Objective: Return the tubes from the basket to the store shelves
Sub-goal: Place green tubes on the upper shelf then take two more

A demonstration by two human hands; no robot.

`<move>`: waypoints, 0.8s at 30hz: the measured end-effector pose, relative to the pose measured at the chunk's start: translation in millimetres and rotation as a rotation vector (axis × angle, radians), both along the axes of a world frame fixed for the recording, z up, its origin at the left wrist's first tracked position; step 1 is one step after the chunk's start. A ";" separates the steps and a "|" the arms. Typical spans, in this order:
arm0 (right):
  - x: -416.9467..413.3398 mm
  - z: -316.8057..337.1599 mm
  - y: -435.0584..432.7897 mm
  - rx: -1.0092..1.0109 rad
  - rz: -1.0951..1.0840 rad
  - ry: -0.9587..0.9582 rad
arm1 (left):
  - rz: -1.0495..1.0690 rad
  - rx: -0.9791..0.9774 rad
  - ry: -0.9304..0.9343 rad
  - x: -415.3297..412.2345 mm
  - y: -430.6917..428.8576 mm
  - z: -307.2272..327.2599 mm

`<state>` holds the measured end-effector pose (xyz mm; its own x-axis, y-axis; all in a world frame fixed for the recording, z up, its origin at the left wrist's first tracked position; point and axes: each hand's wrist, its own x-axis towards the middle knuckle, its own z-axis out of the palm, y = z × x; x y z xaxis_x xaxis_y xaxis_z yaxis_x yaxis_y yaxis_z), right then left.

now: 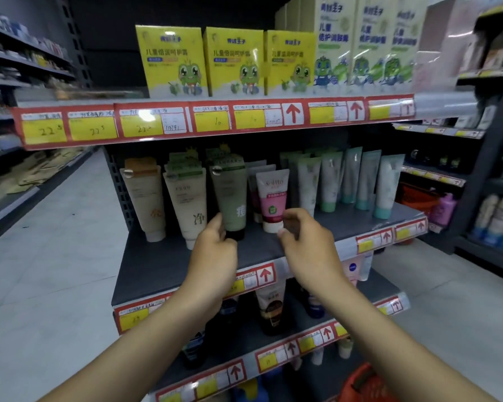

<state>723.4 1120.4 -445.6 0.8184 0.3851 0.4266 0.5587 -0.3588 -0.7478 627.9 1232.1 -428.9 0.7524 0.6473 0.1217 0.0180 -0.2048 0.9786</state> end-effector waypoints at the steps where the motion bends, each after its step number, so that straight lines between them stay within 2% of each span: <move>1: -3.3 2.1 -8.8 0.002 -0.012 -0.008 | -0.003 0.009 0.003 -2.8 -4.4 0.2; 9: -28.0 12.2 -85.2 0.041 -0.095 -0.053 | -0.072 0.086 -0.021 -17.8 -60.8 9.9; 15: -43.8 -2.2 -161.6 0.063 -0.225 -0.075 | -0.195 0.162 -0.010 -4.3 -124.9 -6.7; 19: -60.9 -26.8 -226.4 0.014 -0.333 -0.075 | -0.320 0.332 -0.005 9.0 -178.8 -38.6; 24: -75.3 -87.6 -311.1 -0.134 -0.518 0.005 | -0.532 0.574 0.052 24.6 -251.4 -97.6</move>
